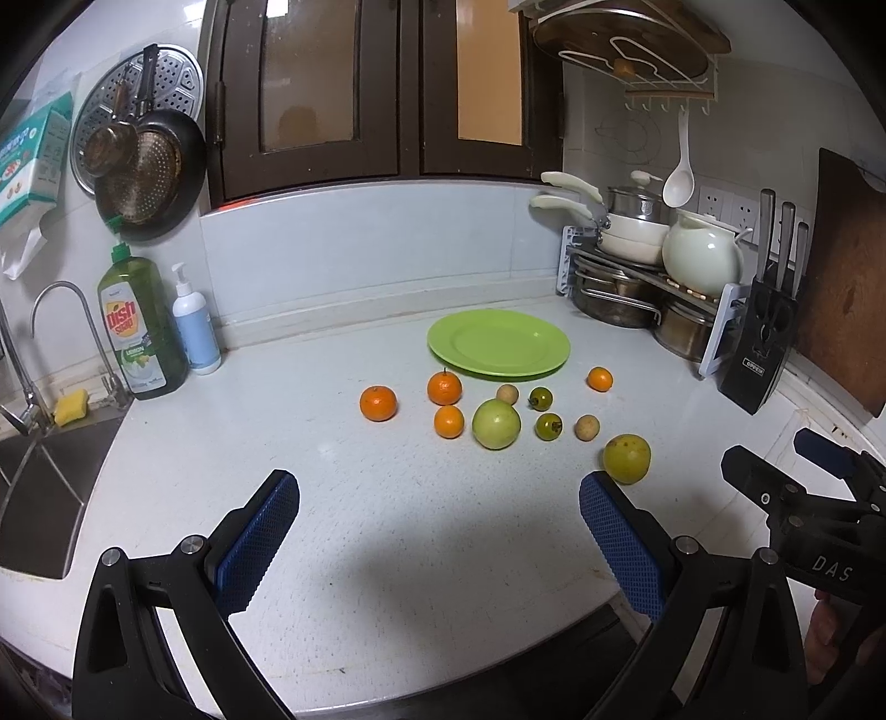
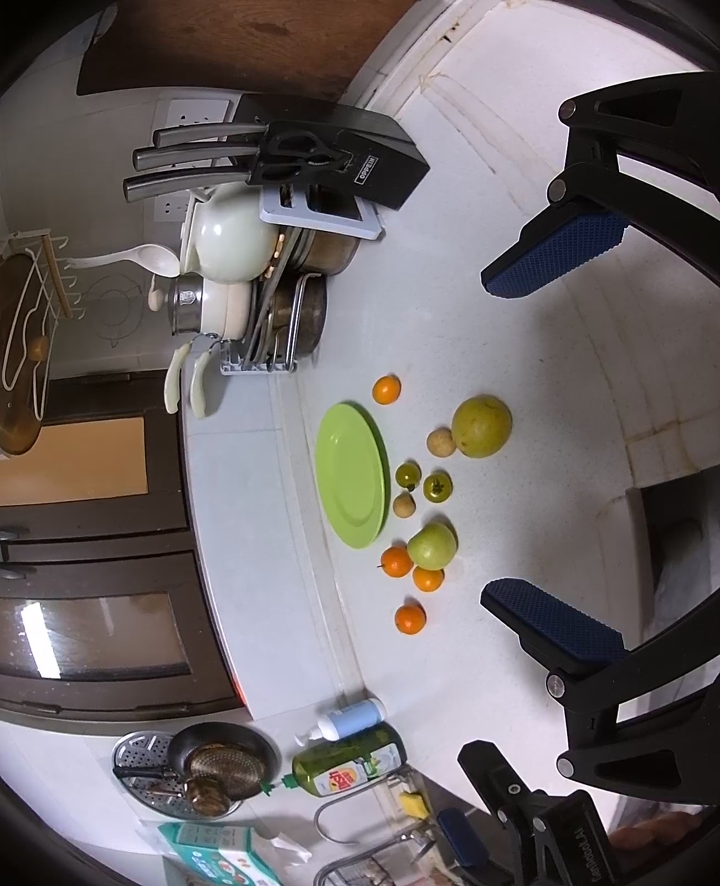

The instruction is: Organize fruits

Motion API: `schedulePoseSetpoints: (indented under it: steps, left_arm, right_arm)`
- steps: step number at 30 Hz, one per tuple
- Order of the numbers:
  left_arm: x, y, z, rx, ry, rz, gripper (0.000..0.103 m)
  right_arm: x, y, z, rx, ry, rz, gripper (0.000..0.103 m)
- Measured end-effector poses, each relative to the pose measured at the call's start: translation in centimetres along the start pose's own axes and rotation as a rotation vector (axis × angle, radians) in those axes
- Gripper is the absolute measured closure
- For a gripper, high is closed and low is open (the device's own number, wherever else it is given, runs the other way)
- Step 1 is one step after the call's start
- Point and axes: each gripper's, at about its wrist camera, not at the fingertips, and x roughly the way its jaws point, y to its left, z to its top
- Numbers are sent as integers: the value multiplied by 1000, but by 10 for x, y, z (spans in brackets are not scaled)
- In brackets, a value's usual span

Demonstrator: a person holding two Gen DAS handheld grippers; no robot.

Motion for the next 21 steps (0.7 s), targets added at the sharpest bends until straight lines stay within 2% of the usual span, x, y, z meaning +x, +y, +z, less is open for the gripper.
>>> schedulePoseSetpoints:
  steps: [10, 17, 21]
  left_arm:
    - [35, 12, 10, 60, 19, -54, 0]
    - [72, 22, 25, 162, 9, -165, 0]
    - [90, 23, 29, 235, 12, -229, 5]
  right_arm:
    - [21, 11, 2, 30, 34, -66, 1]
    - [45, 27, 5, 71, 63, -133, 1]
    - [54, 34, 1, 122, 81, -187, 1]
